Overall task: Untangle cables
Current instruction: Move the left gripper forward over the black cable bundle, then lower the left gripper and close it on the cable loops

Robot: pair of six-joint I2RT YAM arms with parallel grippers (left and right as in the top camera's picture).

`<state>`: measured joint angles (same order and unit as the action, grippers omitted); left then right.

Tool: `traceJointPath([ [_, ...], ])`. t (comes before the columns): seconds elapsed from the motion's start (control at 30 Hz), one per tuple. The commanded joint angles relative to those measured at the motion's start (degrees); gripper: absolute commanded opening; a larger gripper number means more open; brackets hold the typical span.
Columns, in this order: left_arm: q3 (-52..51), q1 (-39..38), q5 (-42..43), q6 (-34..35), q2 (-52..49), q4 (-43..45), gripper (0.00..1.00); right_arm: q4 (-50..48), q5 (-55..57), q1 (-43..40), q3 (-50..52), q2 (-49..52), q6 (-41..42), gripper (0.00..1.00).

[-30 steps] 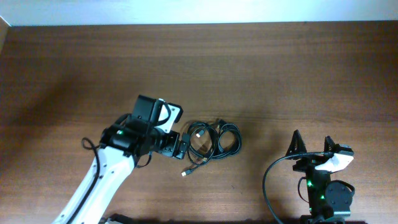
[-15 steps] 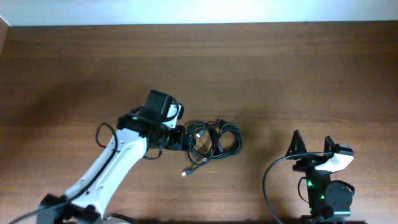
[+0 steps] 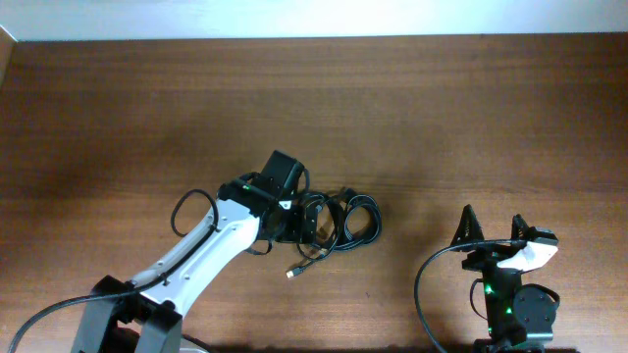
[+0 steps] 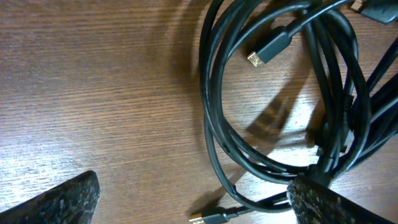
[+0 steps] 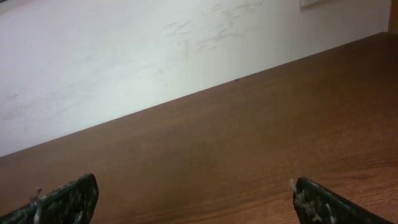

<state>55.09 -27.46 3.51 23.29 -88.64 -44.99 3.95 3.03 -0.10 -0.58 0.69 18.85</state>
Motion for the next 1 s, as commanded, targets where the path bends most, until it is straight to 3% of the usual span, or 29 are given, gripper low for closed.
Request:
traceJointPath([
  [0.0,1.11,-0.63,-2.19,0.68,-0.57,0.57,0.99,0.39,1.11,0.48,0.26,-0.17,-0.61,0.99],
  [0.63,1.11,-0.79,-3.5,2.21,-7.15,5.84,0.99,0.39,1.11,0.48,0.26,-0.17,-0.61,0.99],
  [0.97,1.11,-7.04,-9.4,4.55,-7.15,8.33,0.99,0.39,1.11,0.48,0.26,-0.17,-0.61,0.99],
])
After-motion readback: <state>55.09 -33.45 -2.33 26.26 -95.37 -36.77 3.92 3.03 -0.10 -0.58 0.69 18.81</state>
